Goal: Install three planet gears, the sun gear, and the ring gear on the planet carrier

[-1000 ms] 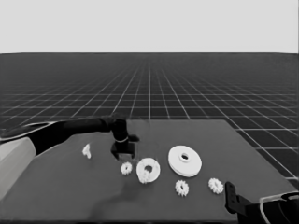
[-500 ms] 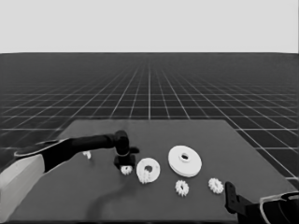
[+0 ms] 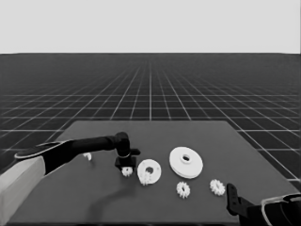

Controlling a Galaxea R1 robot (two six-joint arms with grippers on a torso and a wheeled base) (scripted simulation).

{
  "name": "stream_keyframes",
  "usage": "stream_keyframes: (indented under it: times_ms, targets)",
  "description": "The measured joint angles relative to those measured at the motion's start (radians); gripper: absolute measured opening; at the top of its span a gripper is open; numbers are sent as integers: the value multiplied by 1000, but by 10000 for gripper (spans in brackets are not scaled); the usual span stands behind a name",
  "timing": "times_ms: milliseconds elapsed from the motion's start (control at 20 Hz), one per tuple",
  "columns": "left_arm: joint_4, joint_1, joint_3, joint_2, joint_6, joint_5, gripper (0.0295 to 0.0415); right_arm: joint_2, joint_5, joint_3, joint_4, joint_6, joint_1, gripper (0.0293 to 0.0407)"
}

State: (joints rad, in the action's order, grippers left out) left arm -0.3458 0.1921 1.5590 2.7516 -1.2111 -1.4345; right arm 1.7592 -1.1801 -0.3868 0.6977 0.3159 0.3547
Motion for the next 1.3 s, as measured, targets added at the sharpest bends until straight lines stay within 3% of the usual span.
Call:
stream_keyframes:
  times_ms: [200,350,500,700,900,1200,1300]
  targets:
    - [0,0,0,0,0,0,313,0,0,0,0,0,0,385]
    - [139,-155,-129,-41,-68,-75,313,0,0,0,0,0,0,385]
    - [173,-191,-138,-44,-74,-85,312,0,0,0,0,0,0,385]
    - [181,-198,-139,-44,-74,-86,312,0,0,0,0,0,0,385]
    - [199,-213,195,229,-11,-80,312,0,0,0,0,0,0,385]
    - [202,-213,260,268,13,-78,312,0,0,0,0,0,0,385]
    - [116,-118,325,289,49,-35,312,0,0,0,0,0,0,385]
